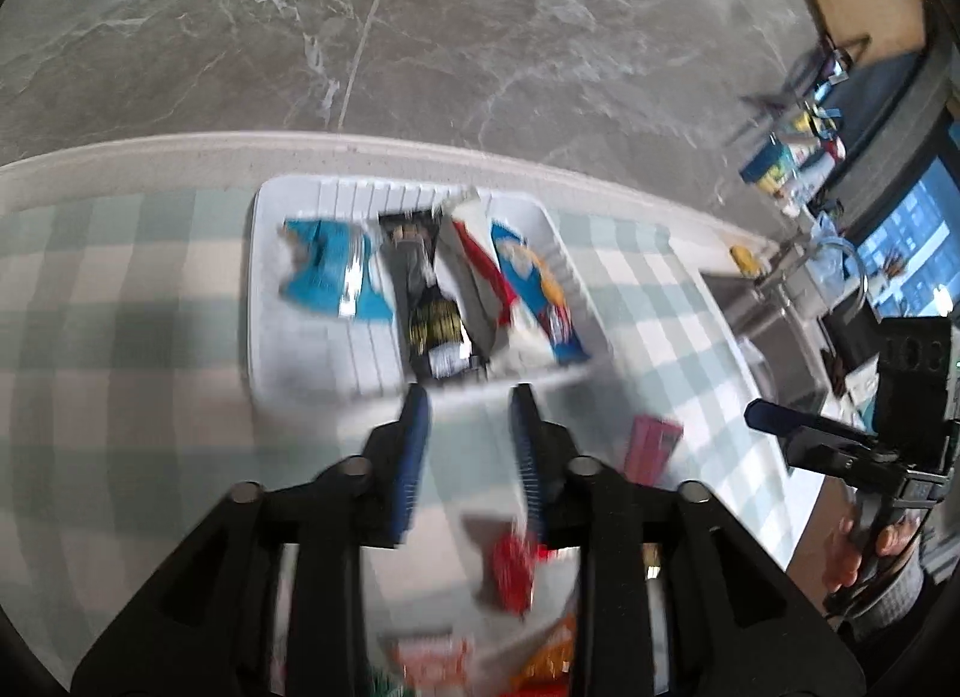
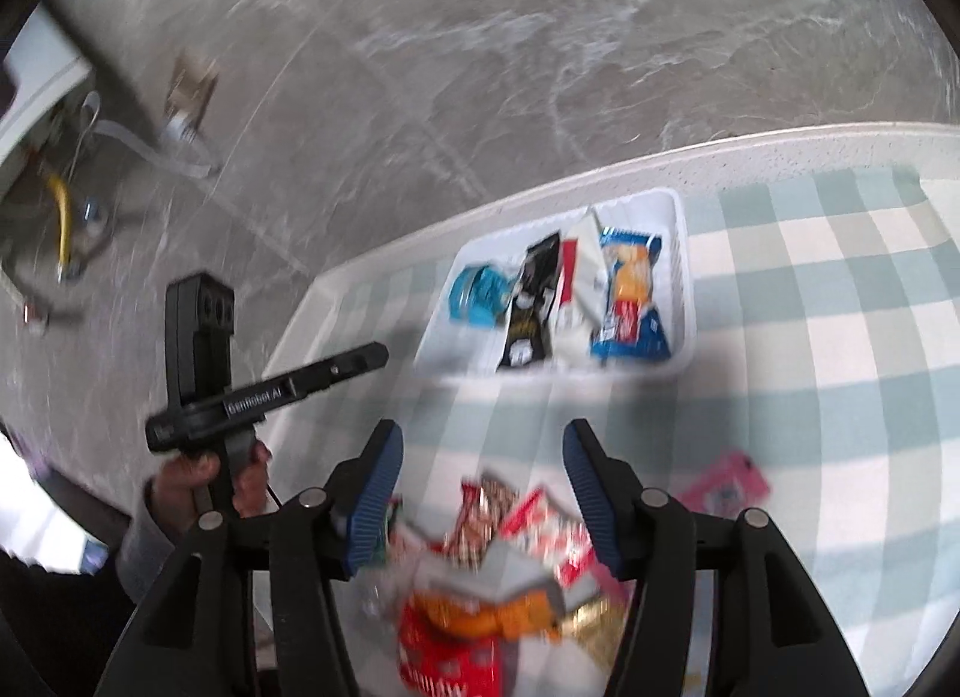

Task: Organize snacks
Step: 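Move both tools back over the remaining snacks and grasp the red Mylikes bag with the right gripper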

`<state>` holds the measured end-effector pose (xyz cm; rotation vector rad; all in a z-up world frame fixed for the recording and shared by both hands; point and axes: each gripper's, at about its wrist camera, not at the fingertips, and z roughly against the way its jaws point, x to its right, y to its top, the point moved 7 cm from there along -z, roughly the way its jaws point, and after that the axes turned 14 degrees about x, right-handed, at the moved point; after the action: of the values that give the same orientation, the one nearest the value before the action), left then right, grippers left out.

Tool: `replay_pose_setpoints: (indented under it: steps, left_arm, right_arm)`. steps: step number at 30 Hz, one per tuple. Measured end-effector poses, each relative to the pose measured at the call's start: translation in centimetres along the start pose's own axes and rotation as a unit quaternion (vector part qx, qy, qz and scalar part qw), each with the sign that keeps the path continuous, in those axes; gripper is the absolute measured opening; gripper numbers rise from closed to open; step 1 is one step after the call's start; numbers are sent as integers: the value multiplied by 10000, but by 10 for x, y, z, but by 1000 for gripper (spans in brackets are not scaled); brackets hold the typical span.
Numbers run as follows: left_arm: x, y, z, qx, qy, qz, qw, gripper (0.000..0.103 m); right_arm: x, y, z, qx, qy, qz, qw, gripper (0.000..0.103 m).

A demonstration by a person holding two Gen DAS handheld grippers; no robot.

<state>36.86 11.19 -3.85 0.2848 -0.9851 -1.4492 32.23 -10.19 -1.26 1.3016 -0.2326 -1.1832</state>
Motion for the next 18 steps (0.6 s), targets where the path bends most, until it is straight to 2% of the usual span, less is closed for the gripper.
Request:
replay_pose_setpoints:
  steps: [1, 2, 4, 9, 12, 15, 18]
  left_arm:
    - [2, -9, 6, -32, -10, -37, 10000, 47]
    - [5, -21, 13, -80, -53, -48, 9999, 53]
    - [9, -40, 20, -197, -136, -66, 9997, 53]
    - [12, -87, 36, -441, -41, -167, 9989, 53]
    - [10, -110, 40, -598, 16, -163, 9981, 53]
    - [9, -128, 42, -734, 118, -206, 9970, 53]
    - [8, -142, 42, -839, 163, -210, 9961, 53]
  right_arm:
    - [-4, -7, 3, -34, -13, 87, 10000, 60]
    - [-8, -16, 7, -90, -18, 191, 9998, 61]
    - [-16, -37, 14, -237, -12, 427, 9988, 61]
    - [-33, -89, 20, -624, -94, 1312, 9893, 61]
    - [-49, -118, 20, -870, -130, 2182, 9719, 61]
    - [-67, -144, 18, -1059, -107, 3059, 9461, 61]
    - [-83, -165, 15, -1177, -87, 3913, 9127, 61]
